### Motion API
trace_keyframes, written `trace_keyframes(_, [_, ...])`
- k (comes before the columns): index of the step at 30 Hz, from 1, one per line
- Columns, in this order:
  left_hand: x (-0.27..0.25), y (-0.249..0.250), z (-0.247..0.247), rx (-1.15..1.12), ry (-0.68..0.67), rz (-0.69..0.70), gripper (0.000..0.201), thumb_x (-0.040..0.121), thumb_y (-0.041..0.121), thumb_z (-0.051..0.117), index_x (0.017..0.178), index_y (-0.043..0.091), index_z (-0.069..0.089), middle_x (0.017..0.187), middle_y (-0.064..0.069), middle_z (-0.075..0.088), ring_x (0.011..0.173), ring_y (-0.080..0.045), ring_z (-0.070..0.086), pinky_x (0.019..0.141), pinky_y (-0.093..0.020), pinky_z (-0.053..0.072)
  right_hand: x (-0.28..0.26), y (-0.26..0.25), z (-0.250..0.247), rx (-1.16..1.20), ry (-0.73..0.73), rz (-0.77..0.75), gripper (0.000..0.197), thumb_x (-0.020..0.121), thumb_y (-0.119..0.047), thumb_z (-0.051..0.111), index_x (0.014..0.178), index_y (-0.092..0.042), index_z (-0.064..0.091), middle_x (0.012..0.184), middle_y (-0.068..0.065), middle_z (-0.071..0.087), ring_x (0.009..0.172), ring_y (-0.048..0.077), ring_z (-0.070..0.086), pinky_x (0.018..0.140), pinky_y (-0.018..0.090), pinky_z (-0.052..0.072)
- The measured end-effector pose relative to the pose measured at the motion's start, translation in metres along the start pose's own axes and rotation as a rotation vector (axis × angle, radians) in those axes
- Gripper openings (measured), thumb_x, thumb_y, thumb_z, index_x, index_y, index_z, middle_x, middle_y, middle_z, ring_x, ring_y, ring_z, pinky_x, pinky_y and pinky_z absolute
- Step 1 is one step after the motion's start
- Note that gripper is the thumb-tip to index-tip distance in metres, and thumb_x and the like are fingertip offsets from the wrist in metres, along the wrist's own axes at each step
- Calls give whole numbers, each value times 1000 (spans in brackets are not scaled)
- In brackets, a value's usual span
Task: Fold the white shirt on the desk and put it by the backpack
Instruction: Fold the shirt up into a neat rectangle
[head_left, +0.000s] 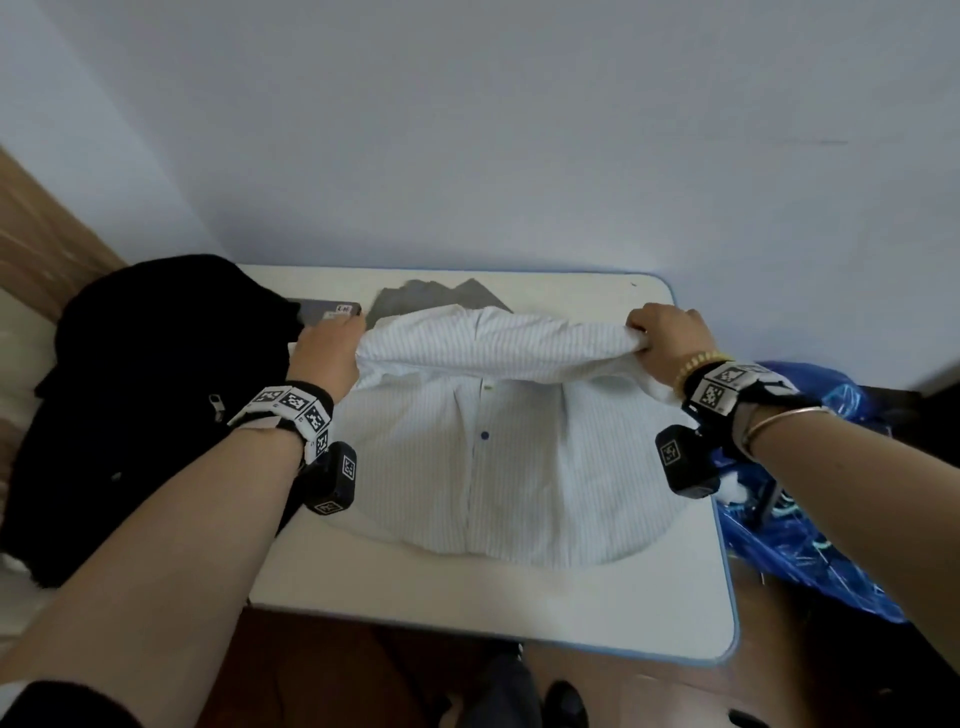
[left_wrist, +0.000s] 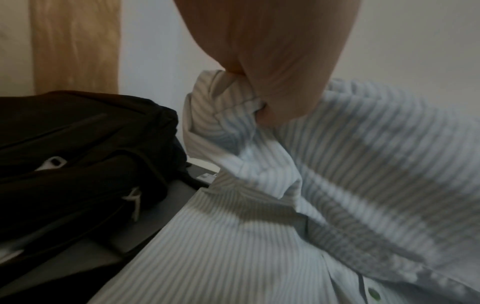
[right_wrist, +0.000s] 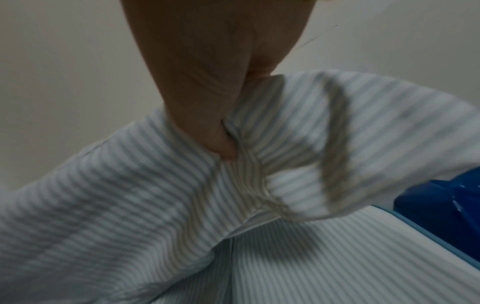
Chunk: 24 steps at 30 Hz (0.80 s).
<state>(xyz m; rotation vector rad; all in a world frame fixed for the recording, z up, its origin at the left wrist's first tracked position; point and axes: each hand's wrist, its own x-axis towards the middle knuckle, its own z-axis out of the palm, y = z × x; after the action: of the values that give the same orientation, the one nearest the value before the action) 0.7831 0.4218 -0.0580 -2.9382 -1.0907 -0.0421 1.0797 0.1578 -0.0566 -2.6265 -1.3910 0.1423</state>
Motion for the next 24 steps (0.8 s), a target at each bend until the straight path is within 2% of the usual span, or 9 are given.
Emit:
trace_keyframes(3, [-36,4,7,-16,7,6,26,79,-10,49,103,0,55,105,-21,57,98,-38,56,76,-44,41,-25,4,7,-6,78,-77,18,75,-2,55,90,-7,62,92,12,62,92,33,57,82,39,36])
trace_keyframes(6, [-74,5,26,-30,-89,13,24,80,-6,53,103,2,54,105,-19,55,94,-37,57,73,-44,46,-52,7,21,20,37,-138,19,75,0,55,91,-4,63,93,15,61,89,36,59,77,40,40])
trace_keyframes(8, [-99,8,47,-10,-258,-21,27,82,2,56,109,6,54,112,-15,56,102,-35,58,80,-43,49,-72,8,37,33,-122,-140,22,77,-1,53,96,-6,62,99,15,60,93,36,59,79,40,45])
trace_keyframes(11, [-130,15,75,99,-658,-170,35,85,16,61,119,11,55,125,-10,56,115,-28,56,92,-33,47,-105,12,62,-25,-498,-114,35,82,-10,59,116,-14,58,121,7,56,113,29,53,97,35,42])
trace_keyframes(13, [-141,20,84,169,-736,-266,35,88,17,58,123,10,56,129,-11,55,118,-27,56,92,-31,46,-122,18,72,-29,-625,-100,45,80,-12,65,124,-15,55,130,6,53,121,25,49,103,31,37])
trace_keyframes(17, [-132,42,77,220,-583,-392,19,94,10,43,94,6,62,119,-11,62,110,-27,60,80,-33,43,-134,28,69,132,-551,47,30,85,-14,56,114,-13,63,124,7,59,113,24,55,93,26,40])
trace_keyframes(19, [-119,60,69,146,-489,-421,22,92,8,42,106,5,59,119,-12,60,110,-29,58,87,-36,46,-132,35,62,161,-438,130,25,86,-16,55,109,-10,63,117,9,62,105,25,58,89,29,43])
trace_keyframes(21, [-106,84,61,61,-391,-367,28,89,11,42,114,5,53,120,-14,55,109,-31,56,87,-39,46,-131,42,56,141,-317,254,29,88,-23,53,113,-9,57,111,13,64,99,29,61,84,34,47])
trace_keyframes(24, [-89,130,56,-60,-263,-200,25,90,17,41,109,4,51,113,-14,55,102,-31,56,78,-38,44,-134,53,55,99,-344,424,46,90,-36,50,122,-4,46,118,18,60,104,35,59,82,37,47])
